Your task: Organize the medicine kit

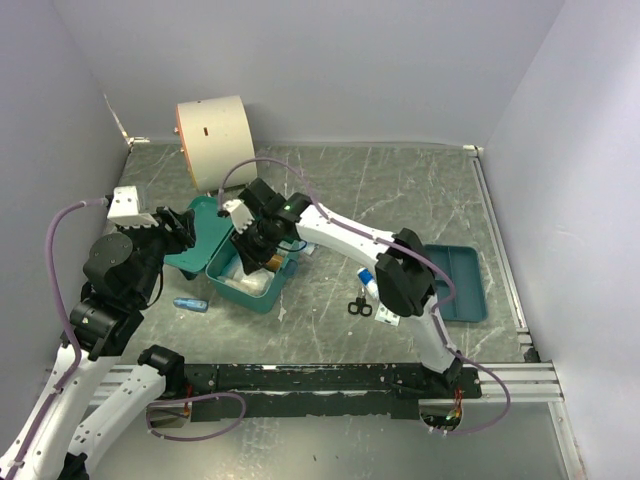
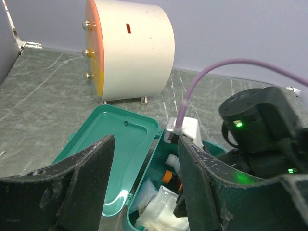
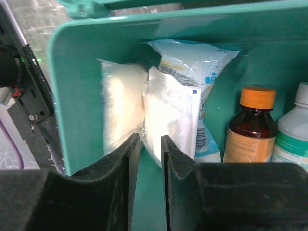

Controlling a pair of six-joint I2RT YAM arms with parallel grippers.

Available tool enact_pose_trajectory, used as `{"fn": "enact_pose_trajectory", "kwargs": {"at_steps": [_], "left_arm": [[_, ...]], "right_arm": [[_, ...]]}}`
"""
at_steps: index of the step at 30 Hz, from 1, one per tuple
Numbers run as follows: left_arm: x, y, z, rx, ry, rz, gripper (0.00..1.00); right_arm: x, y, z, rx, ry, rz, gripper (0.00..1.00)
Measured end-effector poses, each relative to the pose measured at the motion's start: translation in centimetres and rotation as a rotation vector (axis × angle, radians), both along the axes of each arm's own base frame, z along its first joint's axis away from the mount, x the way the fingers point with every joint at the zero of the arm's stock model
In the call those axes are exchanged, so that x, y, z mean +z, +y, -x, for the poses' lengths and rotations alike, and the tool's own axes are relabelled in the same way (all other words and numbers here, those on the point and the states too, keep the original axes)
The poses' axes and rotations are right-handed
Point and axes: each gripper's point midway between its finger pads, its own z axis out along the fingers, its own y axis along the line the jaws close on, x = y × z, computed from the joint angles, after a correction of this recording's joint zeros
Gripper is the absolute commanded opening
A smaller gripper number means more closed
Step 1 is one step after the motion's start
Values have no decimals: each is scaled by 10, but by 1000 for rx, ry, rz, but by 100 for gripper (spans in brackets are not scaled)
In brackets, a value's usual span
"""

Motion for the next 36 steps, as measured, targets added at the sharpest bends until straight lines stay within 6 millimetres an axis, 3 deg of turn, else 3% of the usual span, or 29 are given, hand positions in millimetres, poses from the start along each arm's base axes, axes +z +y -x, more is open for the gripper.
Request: {"fn": "enact_pose_trajectory", "kwargs": {"at_steps": [4, 7, 10, 16, 21, 25, 28, 31, 36], "left_arm": [[0, 0, 0, 0, 0, 0, 66], [0, 0, 0, 0, 0, 0, 66], [0, 0, 0, 0, 1, -1, 66], [-3, -1, -2, 0, 10, -5, 66], [-4, -2, -4, -1, 16, -8, 67], [-4, -2, -4, -3, 16, -8, 69], [-4, -2, -4, -4, 16, -11, 70], [-4, -2, -4, -4, 15, -15, 73], [-4, -2, -4, -5, 15, -13, 79]], "right_arm": [[-34, -2, -2, -19, 45, 60, 22], [-56, -6, -6, -52, 58, 110, 32], [-62, -8, -9, -82, 49, 128, 38], [-45, -7, -14, -111, 12, 82, 42], [13, -16, -24, -176, -57, -45, 46], [76, -45, -45, -314, -168, -181, 48], [101, -77, -66, -477, -235, -233, 49], [98, -119, -85, -677, -258, -220, 49], [54, -192, -99, -968, -207, -120, 50]]}}
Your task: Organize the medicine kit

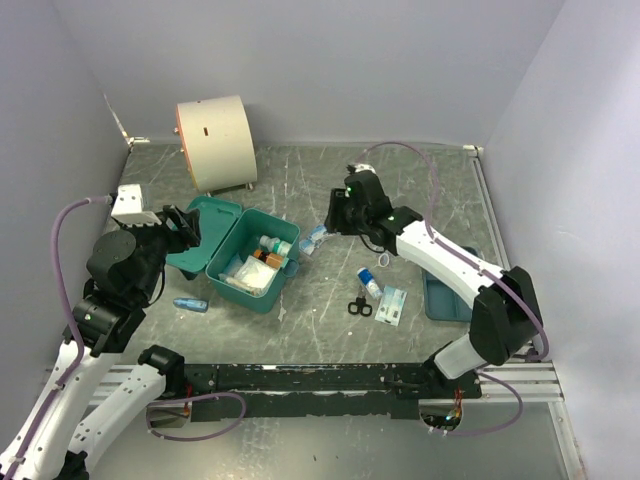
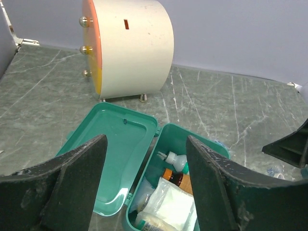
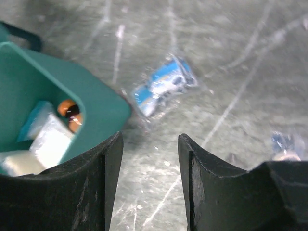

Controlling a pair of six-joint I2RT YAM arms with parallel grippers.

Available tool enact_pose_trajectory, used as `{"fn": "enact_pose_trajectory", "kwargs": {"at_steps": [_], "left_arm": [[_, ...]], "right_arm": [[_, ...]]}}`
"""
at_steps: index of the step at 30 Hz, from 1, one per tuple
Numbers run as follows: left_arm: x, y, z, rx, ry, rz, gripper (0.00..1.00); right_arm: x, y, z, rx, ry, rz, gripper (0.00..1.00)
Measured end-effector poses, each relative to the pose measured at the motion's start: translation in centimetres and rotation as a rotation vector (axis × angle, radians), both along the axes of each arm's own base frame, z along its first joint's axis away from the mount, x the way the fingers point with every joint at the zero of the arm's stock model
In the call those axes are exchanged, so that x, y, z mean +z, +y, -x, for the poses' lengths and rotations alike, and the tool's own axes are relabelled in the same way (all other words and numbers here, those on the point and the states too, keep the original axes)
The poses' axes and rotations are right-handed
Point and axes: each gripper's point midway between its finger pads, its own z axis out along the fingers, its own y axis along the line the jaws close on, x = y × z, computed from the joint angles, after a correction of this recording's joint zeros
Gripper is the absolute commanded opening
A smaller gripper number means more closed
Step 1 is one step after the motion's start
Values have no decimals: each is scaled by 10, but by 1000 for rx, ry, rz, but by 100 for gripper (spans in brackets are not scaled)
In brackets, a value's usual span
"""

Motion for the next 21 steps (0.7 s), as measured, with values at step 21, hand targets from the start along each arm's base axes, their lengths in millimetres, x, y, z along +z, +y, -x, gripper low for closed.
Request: {"fn": "enact_pose_trajectory", "kwargs": {"at_steps": [21], "left_arm": [[-9, -10, 3, -34, 16, 97, 87]], "right_arm": [[-116, 8, -19, -300, 255, -210, 50]]}}
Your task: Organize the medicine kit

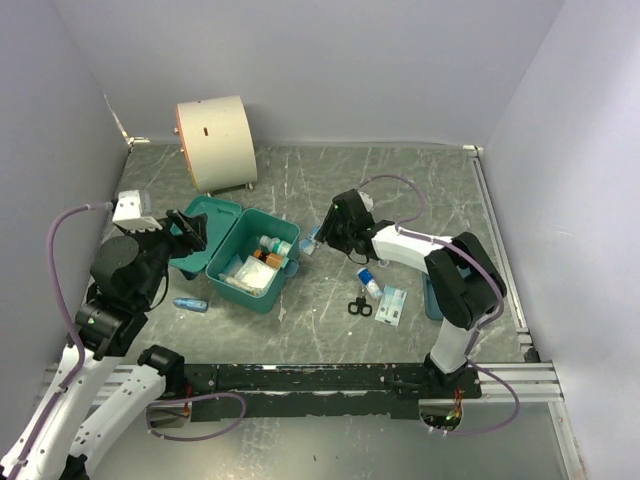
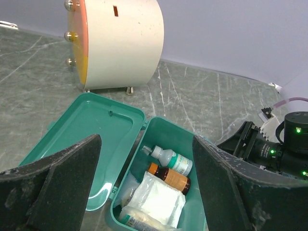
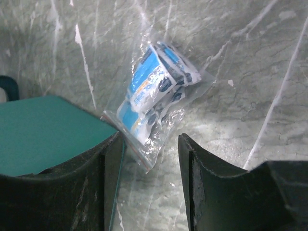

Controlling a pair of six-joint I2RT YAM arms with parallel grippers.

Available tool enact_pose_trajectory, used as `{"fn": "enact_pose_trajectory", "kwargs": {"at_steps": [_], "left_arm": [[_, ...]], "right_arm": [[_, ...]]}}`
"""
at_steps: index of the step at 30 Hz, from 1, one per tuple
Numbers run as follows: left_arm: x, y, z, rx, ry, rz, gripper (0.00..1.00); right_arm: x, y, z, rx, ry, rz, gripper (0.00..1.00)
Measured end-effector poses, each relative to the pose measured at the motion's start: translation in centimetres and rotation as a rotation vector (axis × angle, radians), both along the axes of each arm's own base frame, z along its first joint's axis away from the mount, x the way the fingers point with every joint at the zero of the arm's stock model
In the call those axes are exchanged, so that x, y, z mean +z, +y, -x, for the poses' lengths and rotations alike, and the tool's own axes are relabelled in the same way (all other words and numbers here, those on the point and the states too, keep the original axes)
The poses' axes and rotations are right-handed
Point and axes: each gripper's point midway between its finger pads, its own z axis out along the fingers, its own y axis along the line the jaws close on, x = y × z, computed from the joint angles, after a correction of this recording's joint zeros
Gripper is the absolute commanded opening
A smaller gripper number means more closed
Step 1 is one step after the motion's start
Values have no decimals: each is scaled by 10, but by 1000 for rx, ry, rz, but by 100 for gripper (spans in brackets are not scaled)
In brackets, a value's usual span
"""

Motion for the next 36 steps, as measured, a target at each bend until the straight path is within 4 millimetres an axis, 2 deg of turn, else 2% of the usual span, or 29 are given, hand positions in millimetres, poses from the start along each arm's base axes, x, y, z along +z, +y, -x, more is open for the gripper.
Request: {"fn": "enact_pose_trajectory", "kwargs": {"at_steps": [6, 11, 14, 18, 21, 22, 31, 36], "left_arm": [[-13, 2, 3, 5, 7, 8, 87], [-13, 2, 3, 8, 5, 9, 87], [-14, 2, 2, 11, 7, 8, 87], [-14, 4, 2, 22, 6, 7, 87], [-13, 5, 2, 26, 5, 7, 87], [-13, 5, 2, 26, 5, 6, 87], [-14, 5, 2, 28, 5, 6, 87], [-14, 6, 2, 29, 6, 6, 86]], "right_arm": [[-16, 1, -7, -25, 25, 15, 50], [-25, 6, -6, -13, 46, 17, 49], [-31, 8, -5, -6, 62, 16, 44], [-35, 12, -5, -5, 72, 7, 28], [-38, 13, -6, -12, 77, 3, 5], [-38, 13, -6, -15, 78, 1, 0], [-39, 8, -9, -16, 53, 36, 0], [-32, -4, 3, 33, 48, 96, 0]]}}
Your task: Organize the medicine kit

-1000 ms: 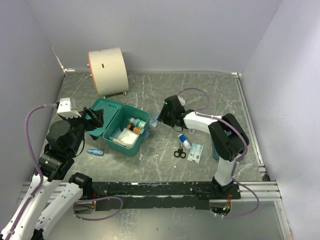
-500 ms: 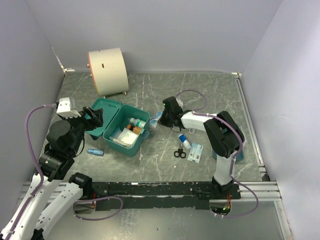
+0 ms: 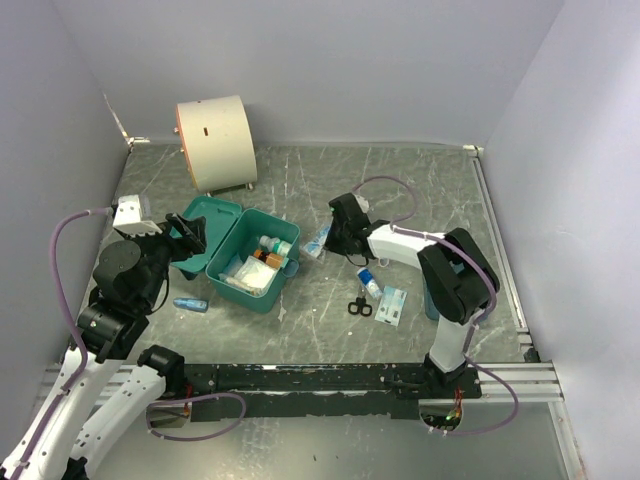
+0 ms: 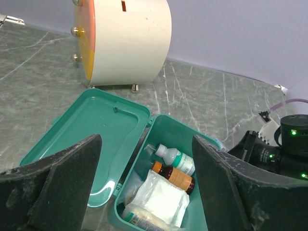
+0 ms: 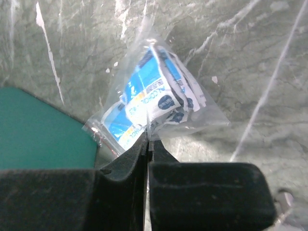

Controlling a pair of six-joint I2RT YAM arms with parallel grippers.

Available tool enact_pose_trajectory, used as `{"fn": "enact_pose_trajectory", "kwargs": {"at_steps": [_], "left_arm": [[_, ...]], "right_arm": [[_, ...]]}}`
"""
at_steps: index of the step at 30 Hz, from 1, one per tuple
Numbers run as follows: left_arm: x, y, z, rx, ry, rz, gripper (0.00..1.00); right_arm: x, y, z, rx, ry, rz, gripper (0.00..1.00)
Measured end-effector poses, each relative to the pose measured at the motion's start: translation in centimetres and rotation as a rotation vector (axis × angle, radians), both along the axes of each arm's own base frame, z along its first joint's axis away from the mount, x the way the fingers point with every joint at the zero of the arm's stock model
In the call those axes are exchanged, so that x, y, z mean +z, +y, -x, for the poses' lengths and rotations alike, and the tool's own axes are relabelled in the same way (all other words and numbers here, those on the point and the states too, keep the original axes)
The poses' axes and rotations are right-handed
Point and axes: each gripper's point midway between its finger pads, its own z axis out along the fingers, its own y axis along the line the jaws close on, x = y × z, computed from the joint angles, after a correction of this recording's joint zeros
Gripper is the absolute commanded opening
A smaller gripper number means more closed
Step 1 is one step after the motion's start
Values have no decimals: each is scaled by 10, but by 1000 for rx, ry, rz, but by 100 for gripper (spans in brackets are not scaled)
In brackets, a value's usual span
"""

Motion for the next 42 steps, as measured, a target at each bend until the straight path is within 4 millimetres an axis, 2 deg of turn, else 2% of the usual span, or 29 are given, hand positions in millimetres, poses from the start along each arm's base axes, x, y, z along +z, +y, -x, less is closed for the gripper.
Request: {"fn": "enact_pose_trajectory", "kwargs": {"at_steps": [10, 14, 24, 29, 34, 38, 42], "left_arm": [[0, 0, 0, 0, 0, 0, 86], [0, 0, 0, -1, 1, 0, 86], [-2, -4, -1, -16, 7, 2, 87], [-4, -26, -6, -119, 13, 23, 88], [-25, -51, -16, -218, 97, 28, 88], [-40, -81, -20, -346, 153, 89, 86], [-53, -120, -20, -503, 224, 221, 85]], "right_arm": [[28, -16, 26, 143, -18, 74, 0], [42, -21, 31, 170, -45, 87, 0], [107, -27, 30, 263, -240, 97, 0], [142, -18, 38, 382, -341, 57, 0], [180, 1, 44, 501, -437, -25, 0], [203, 16, 54, 597, -495, -94, 0], [223, 30, 74, 704, -551, -186, 0]]}}
